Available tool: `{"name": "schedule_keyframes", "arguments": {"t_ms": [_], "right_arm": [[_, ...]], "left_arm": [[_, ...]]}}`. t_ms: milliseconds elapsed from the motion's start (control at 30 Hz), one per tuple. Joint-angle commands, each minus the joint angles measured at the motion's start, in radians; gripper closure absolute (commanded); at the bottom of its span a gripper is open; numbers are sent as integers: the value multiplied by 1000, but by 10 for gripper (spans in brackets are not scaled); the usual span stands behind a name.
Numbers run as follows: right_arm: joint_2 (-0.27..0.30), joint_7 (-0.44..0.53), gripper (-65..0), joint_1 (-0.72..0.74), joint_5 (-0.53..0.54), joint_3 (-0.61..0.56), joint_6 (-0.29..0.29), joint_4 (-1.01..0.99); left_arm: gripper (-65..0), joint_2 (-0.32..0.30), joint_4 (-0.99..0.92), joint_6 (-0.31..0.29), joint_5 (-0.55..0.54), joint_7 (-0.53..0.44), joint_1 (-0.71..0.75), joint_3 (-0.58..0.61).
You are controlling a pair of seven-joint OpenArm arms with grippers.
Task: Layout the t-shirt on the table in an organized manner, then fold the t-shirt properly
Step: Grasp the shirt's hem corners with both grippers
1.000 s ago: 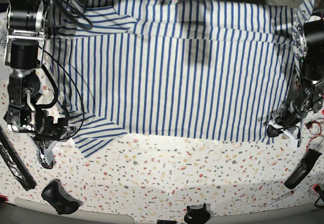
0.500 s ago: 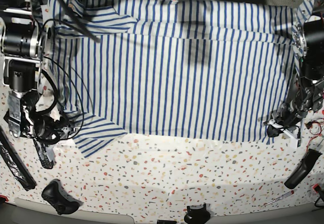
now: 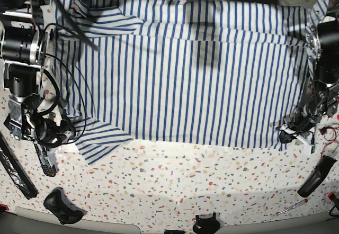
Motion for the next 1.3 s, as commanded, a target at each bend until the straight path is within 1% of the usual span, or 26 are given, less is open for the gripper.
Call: {"name": "schedule_keyframes", "arguments": {"t_ms": [0, 33, 67, 300, 333, 400, 433, 567, 667, 700, 733, 767, 967, 1067, 1267], "right_arm": [[8, 6, -64, 21, -3, 2, 12, 3], [8, 23, -25, 21, -3, 2, 17, 3], [8, 35, 0, 21, -3, 2, 19, 3], [8, 131, 0, 21, -3, 2, 22, 4], [8, 140, 0, 21, -4, 2, 34, 6], [10, 149, 0, 21, -4, 2, 84, 13], [12, 147, 0, 21, -3, 2, 100, 18], [20, 139, 0, 22, -3, 2, 100, 21], [21, 140, -224, 31, -3, 2, 99, 21], [22, 141, -276, 39, -3, 2, 99, 21], [23, 140, -307, 49, -3, 2, 98, 21], [25, 140, -316, 61, -3, 2, 98, 21], [33, 98, -315, 105, -25, 2, 92, 20], [24, 93, -315, 92, -49, 2, 84, 14], [-4, 37, -314, 74, -48, 2, 81, 9]], "left_arm": [[0, -14, 12, 1, -3, -9, -27, -2], [0, -14, 12, 1, -3, -9, -27, -2], [0, -14, 12, 1, -3, -9, -27, -2], [0, -11, 12, 1, -14, -9, -18, -2], [0, -10, 13, 1, -16, -10, -15, -2], [0, -8, 13, 1, -17, -18, -6, -2], [0, -8, 13, 1, -17, -22, -1, -2], [0, -8, 14, 1, -17, -55, 27, -2], [0, -9, 14, 1, -16, -72, 38, -2], [0, -9, 14, 1, -16, -73, 39, -2], [0, -9, 14, 1, -16, -73, 37, -2], [0, -9, 15, 1, -17, -73, 36, -2], [0, -8, 58, 1, -17, -72, 37, -2], [0, -9, 75, 1, -18, -68, 37, -2], [0, -8, 79, 1, -18, -68, 37, -2]]}}
